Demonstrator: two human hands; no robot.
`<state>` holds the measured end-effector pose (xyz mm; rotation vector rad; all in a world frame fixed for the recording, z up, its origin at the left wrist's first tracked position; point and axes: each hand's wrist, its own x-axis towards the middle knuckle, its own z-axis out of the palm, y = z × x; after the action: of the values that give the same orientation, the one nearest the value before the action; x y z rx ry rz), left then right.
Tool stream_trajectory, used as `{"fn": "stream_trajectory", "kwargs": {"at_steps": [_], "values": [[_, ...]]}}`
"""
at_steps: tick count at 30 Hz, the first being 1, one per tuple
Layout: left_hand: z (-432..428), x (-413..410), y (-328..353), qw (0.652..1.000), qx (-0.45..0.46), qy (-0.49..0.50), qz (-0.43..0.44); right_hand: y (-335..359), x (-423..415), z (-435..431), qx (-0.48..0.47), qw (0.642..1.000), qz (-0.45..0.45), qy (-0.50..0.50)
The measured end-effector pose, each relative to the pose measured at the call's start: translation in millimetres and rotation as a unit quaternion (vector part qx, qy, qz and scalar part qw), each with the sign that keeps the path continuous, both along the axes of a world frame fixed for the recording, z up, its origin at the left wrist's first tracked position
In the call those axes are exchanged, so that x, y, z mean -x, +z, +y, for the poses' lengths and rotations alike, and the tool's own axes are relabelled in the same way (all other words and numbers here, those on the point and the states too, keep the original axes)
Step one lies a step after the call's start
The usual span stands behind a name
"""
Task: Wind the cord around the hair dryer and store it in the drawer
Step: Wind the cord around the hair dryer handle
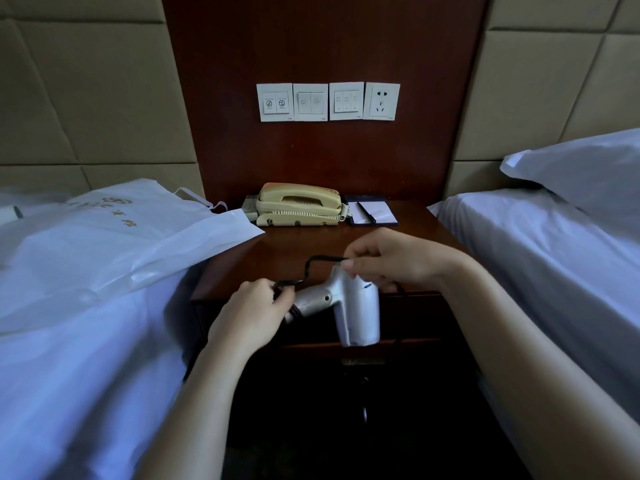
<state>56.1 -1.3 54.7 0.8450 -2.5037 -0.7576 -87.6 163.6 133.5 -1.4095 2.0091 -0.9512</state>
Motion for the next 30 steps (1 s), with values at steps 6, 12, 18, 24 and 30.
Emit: {"fn": "stream_trajectory", "kwargs": {"at_steps": [6, 12, 18, 24, 30], "values": [[-9, -9, 5, 0.998, -0.052, -0.036, 0.005, -12, 36, 15, 0.06, 0.99, -0.031, -0.121], [7, -7, 10, 0.958, -0.259, -0.117, 0.039, -33, 56, 14, 0.176, 0.956, -0.083, -0.221], [10, -2, 20, 0.904, -0.355, -0.165, 0.173, -49, 61, 20, 0.169, 0.952, -0.117, -0.229], [-13, 2, 8, 0.868, -0.433, -0.071, 0.232, -43, 52, 25, 0.103, 0.98, -0.023, -0.168], [-22, 3, 4, 0.824, -0.516, -0.008, 0.233, -25, 33, 30, -0.006, 0.995, 0.054, -0.087]]}}
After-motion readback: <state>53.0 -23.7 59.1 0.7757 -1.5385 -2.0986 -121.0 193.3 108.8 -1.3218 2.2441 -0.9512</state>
